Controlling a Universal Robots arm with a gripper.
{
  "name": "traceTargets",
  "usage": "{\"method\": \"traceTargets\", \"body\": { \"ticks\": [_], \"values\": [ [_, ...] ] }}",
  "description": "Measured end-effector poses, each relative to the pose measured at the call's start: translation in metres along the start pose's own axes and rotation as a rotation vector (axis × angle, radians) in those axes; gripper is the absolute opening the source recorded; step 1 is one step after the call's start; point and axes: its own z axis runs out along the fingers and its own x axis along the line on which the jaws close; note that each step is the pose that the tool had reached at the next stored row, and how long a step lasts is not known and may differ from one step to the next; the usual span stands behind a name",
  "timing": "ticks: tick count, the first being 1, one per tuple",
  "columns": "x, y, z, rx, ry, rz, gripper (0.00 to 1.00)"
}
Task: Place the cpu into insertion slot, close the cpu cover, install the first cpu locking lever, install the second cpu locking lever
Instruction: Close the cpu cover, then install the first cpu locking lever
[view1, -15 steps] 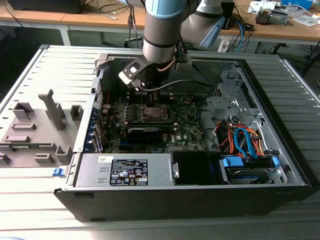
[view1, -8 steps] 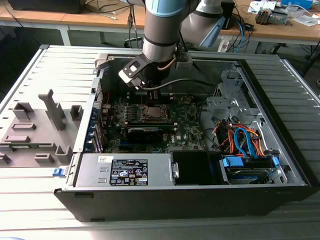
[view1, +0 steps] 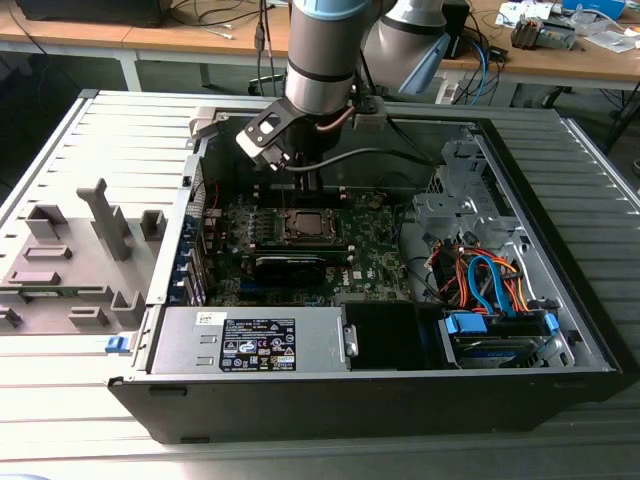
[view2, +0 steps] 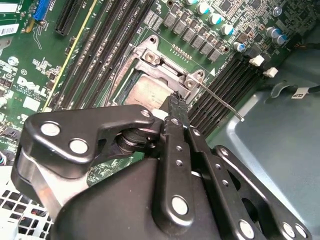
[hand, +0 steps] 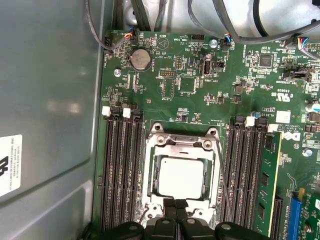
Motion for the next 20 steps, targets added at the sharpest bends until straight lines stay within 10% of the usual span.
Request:
{"method": "traceTargets", "body": {
  "ticks": [20],
  "values": [
    [0.0003, -0.0003, -0.0046, 0.0011, -0.0012, -0.020, 0.11]
  ]
}}
